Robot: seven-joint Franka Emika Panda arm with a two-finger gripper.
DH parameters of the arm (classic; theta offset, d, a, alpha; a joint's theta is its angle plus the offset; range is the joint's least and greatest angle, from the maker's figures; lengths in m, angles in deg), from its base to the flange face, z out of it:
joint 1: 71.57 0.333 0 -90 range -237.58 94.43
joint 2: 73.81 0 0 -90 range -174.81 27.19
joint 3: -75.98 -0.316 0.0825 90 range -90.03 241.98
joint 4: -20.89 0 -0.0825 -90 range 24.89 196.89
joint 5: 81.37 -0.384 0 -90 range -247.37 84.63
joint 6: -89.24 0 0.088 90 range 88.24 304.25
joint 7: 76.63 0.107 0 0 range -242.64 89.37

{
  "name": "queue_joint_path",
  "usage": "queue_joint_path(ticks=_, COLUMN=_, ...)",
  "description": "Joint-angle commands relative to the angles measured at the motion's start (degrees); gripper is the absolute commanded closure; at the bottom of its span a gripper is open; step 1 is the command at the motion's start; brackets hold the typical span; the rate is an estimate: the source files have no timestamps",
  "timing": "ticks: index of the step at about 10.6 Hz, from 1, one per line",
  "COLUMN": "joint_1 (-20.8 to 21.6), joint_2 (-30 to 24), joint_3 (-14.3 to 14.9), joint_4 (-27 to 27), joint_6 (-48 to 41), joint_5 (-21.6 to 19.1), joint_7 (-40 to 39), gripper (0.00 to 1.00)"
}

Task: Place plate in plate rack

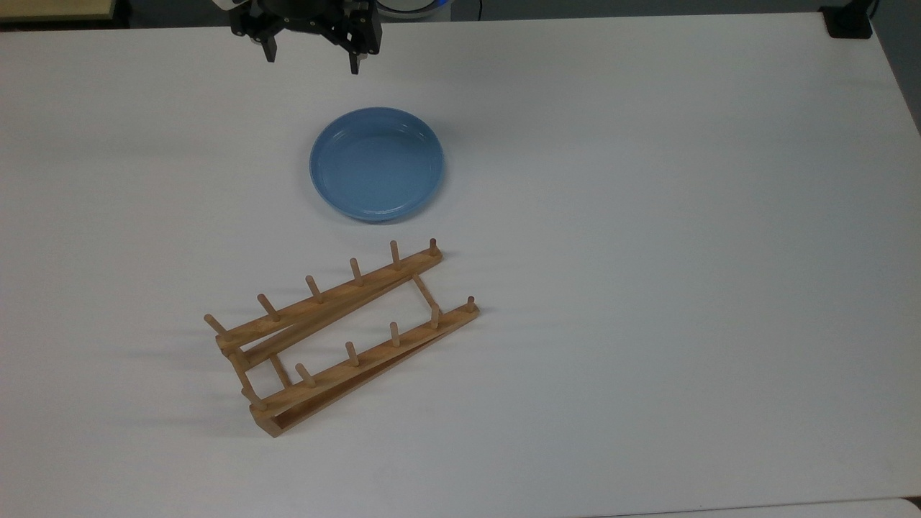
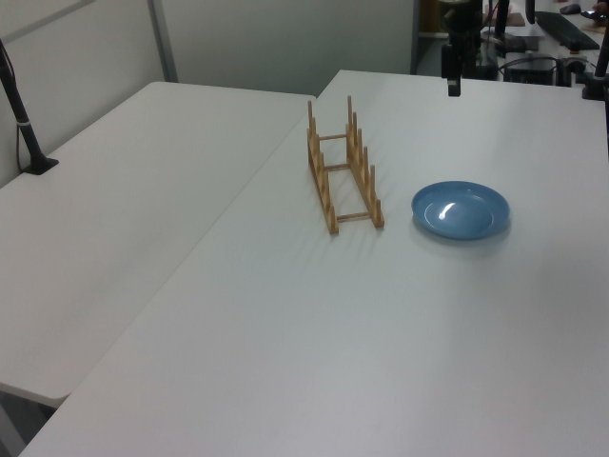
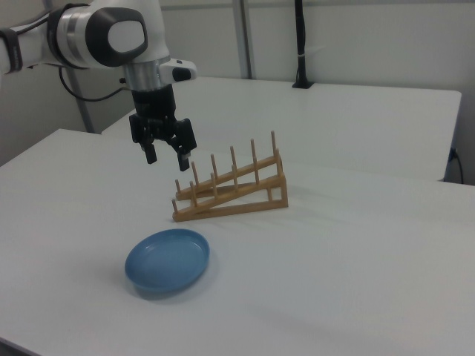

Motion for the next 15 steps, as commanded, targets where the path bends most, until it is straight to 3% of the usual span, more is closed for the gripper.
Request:
queue_joint_path(ticks=1, joint_1=0.0, joint_2=0.3, joint_3=0.1, joint_4=-0.5, joint_6=0.0, joint_5=1.0, joint_7=0.4, gripper=0.00)
queue_joint_path(ticks=10, joint_1=0.0, joint_2=0.3, joint_3=0.1, joint_4=-0.5, joint_6=-0.5, joint_5=0.9, joint_7=-0.6, gripper=0.00)
queue_joint_path(ticks=13, joint_1=0.0, joint_2=0.8, joint_3=0.0, joint_4=-0.3, joint_6=-0.6, joint_5=-0.6, joint_7=-0.7, gripper=0.00)
queue_joint_path(ticks=15, joint_1=-2.1, joint_2=1.5, joint_3=0.1, joint_4=-0.2, joint_6=-0.7, joint_5=-4.8, joint_7=-4.9, gripper=0.00)
